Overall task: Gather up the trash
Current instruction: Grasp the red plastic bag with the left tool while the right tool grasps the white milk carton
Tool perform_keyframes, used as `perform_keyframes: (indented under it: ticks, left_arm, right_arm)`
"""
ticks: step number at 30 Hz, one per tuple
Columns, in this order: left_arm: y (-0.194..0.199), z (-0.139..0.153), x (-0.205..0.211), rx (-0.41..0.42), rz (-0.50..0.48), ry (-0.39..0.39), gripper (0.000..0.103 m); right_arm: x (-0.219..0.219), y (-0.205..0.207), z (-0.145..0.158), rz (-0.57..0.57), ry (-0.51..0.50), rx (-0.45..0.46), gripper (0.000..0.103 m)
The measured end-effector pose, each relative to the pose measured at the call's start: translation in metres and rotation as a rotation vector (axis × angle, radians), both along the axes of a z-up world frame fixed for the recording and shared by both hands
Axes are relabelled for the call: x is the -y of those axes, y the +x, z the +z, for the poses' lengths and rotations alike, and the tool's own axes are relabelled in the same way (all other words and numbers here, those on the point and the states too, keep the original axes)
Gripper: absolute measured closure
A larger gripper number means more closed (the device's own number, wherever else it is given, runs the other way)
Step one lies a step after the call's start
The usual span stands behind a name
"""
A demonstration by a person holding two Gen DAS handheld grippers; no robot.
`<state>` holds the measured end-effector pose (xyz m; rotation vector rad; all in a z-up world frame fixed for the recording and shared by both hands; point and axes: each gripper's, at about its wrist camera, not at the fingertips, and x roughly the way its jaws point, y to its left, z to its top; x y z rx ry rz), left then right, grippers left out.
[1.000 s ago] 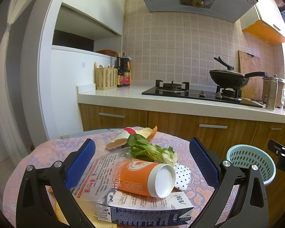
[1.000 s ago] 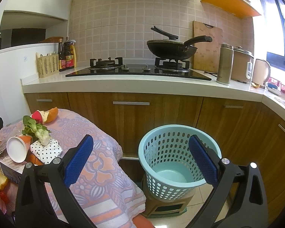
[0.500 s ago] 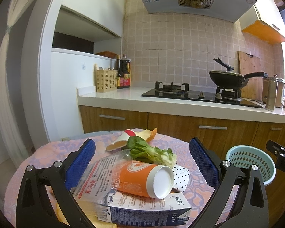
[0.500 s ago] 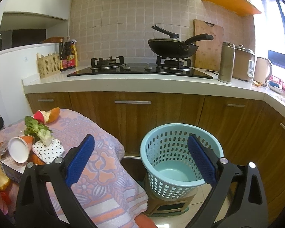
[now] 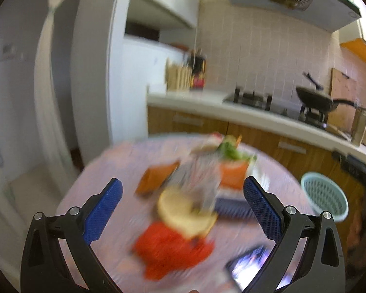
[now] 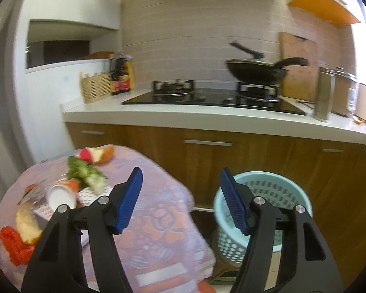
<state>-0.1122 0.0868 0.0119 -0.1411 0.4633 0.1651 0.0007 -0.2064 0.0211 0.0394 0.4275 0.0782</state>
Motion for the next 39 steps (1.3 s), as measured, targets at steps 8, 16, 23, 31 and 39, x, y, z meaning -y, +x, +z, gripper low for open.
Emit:
perform_keyframes:
  ticks: [8, 16, 23, 31, 39]
  left_arm:
    - [0.013, -0.078, -0.051, -0.225, -0.125, -0.243, 0.008]
    - [0.042, -0.106, -0.058, -0.277, -0.14, -0.384, 0.018]
    - [0.048, -0.104, -0.044, -0.291, -0.144, -0.357, 0.033]
    - [0.041, -0.103, -0.04, -0.278, -0.143, -0.37, 0.052]
    - [0.02, -0.086, -0.035, -0.209, -0.168, -0.373, 0.053]
  right_arm:
    - [-0.069, 0.021, -0.038, 0.473, 0.026, -0.204, 0.04]
    - [-0.093, 0.041, -0.067, 0.614, 0.0, -0.276, 0.031]
    - [-0.109, 0.064, -0.074, 0.724, -0.025, -0.325, 0.019]
    - [-0.128, 0.085, -0.091, 0.819, -0.005, -0.447, 0.017]
    - [-0.121, 0.09, -0.096, 0.903, 0.106, -0.512, 0.036]
